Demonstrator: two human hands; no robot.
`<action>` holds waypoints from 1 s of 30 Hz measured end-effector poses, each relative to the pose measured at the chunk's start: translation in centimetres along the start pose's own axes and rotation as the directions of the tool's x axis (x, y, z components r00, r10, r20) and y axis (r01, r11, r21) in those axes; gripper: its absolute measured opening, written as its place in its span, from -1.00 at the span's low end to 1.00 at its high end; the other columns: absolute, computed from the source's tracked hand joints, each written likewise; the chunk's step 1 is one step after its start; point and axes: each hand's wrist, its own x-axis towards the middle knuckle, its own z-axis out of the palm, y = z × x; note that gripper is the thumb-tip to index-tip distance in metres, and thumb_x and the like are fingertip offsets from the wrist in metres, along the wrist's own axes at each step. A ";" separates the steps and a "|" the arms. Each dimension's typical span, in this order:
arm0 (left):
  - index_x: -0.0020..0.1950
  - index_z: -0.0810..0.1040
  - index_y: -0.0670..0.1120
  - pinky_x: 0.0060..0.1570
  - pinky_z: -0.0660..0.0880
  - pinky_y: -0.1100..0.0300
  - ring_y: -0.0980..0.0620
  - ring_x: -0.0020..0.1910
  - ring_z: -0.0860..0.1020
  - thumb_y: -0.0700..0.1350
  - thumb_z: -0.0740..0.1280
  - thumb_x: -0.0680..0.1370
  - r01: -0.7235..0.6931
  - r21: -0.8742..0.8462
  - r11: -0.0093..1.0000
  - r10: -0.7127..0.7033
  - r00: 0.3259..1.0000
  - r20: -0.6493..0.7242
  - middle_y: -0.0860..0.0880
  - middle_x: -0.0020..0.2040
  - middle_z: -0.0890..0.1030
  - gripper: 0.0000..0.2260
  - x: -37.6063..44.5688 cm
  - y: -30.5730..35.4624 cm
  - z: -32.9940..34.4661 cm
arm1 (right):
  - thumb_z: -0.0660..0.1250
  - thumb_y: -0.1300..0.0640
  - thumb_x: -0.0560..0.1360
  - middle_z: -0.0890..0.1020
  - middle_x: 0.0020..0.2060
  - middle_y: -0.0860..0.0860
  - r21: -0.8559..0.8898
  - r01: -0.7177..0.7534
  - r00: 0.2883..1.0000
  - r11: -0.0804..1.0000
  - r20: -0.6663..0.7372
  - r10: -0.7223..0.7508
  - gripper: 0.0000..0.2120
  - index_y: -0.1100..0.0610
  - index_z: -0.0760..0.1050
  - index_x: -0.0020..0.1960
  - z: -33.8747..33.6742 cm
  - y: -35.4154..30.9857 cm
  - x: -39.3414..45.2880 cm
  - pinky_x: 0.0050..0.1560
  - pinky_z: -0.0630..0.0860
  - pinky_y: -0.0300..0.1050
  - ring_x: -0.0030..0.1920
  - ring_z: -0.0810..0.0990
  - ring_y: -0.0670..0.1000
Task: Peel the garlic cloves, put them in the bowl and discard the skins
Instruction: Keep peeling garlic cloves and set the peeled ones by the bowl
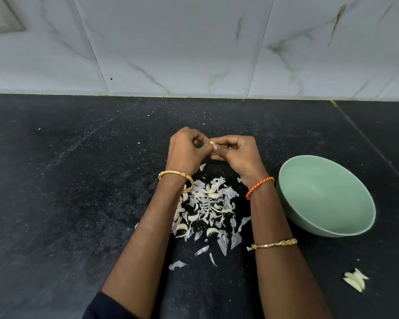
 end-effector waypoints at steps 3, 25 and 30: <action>-0.24 0.63 -0.14 -0.43 0.29 0.48 0.21 -0.38 0.37 -0.19 0.47 0.39 -0.002 0.005 1.000 0.002 1.000 -0.024 0.05 -0.28 0.45 -0.95 -0.1 0.1 0.1 | 0.36 0.44 0.46 0.66 -0.22 0.04 -0.015 0.017 1.000 1.000 -0.007 -0.017 -0.82 0.25 0.62 -0.02 0.0 0.2 0.0 -0.23 0.60 -0.29 -0.27 0.68 -0.11; -0.42 0.37 -0.02 -0.56 0.13 0.33 0.12 -0.54 0.17 -0.09 0.39 0.46 0.565 -0.502 0.654 -0.531 0.816 0.227 0.08 -0.55 0.23 -0.71 0.4 1.3 -0.6 | 0.30 0.36 0.52 0.68 -0.08 -0.05 0.199 0.116 0.987 0.973 0.083 -0.135 -0.80 0.11 0.59 0.01 0.4 0.1 -0.6 -0.04 0.62 -0.20 0.01 0.66 -0.05; -0.34 0.42 -0.06 -0.63 0.08 0.39 0.15 -0.64 0.12 -0.09 0.36 0.46 0.646 -0.503 0.574 -0.553 0.759 0.345 0.05 -0.48 0.19 -0.79 0.5 1.3 -0.8 | 0.27 0.32 0.54 0.67 -0.07 -0.10 0.316 0.040 0.989 0.948 0.122 -0.082 -0.82 0.10 0.57 0.02 0.6 0.4 -0.5 0.02 0.60 -0.15 0.02 0.63 -0.10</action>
